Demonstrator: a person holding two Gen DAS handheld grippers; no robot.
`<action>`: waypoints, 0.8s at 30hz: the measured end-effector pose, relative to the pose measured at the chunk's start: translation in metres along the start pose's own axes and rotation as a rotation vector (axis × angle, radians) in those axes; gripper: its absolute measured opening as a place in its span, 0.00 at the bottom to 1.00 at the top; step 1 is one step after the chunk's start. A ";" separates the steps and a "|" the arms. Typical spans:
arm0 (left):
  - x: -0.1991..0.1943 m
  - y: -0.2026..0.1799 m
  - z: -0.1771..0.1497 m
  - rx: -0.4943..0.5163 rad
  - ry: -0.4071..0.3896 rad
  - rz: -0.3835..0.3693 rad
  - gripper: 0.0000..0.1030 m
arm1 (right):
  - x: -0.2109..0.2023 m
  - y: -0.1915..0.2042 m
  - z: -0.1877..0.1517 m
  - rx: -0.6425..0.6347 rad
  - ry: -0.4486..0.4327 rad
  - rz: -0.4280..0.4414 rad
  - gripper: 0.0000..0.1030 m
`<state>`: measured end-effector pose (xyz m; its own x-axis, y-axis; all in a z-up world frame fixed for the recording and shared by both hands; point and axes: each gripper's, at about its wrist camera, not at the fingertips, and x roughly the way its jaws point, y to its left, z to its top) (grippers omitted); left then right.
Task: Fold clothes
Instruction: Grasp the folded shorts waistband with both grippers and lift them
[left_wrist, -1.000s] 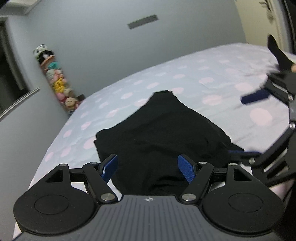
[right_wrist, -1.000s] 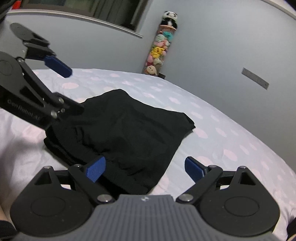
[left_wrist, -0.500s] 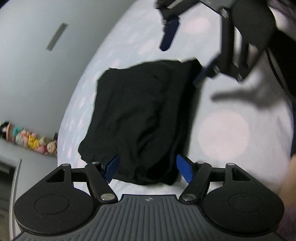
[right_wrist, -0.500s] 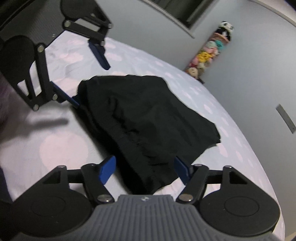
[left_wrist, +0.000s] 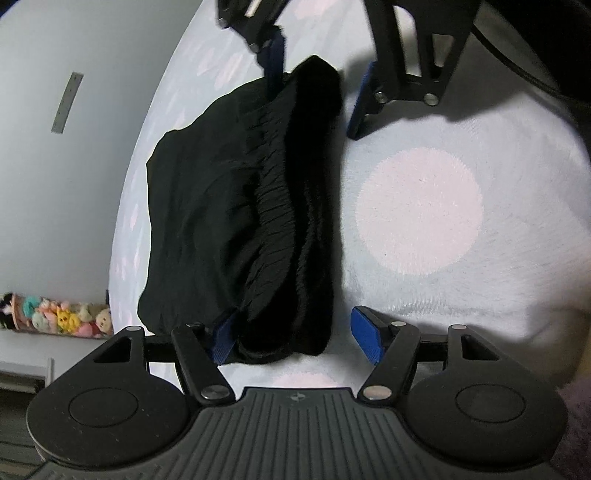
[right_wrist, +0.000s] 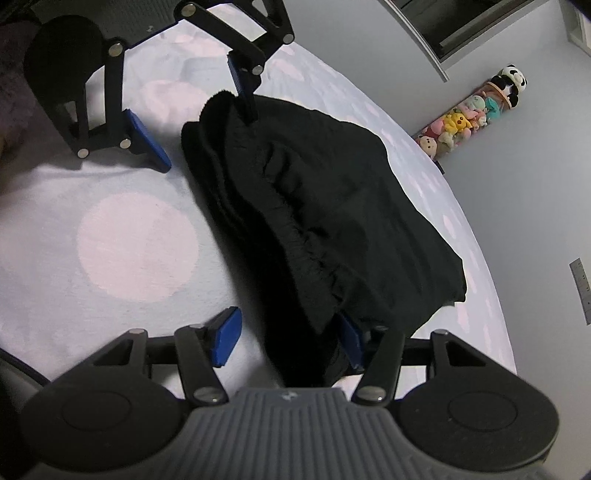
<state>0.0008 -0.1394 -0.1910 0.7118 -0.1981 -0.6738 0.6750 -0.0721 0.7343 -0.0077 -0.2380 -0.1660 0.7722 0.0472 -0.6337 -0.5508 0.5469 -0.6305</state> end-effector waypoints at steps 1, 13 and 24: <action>0.001 -0.001 0.001 0.010 -0.004 0.011 0.64 | 0.002 0.001 0.001 -0.006 0.003 -0.007 0.58; 0.015 -0.015 0.007 0.090 -0.001 0.154 0.32 | 0.003 0.014 0.007 -0.055 0.015 -0.089 0.57; -0.021 0.050 0.003 -0.261 -0.032 0.022 0.16 | -0.004 0.034 0.014 -0.123 -0.003 -0.185 0.63</action>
<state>0.0189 -0.1421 -0.1398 0.7231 -0.2275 -0.6522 0.6897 0.1863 0.6997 -0.0250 -0.2078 -0.1787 0.8646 -0.0417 -0.5008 -0.4340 0.4406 -0.7859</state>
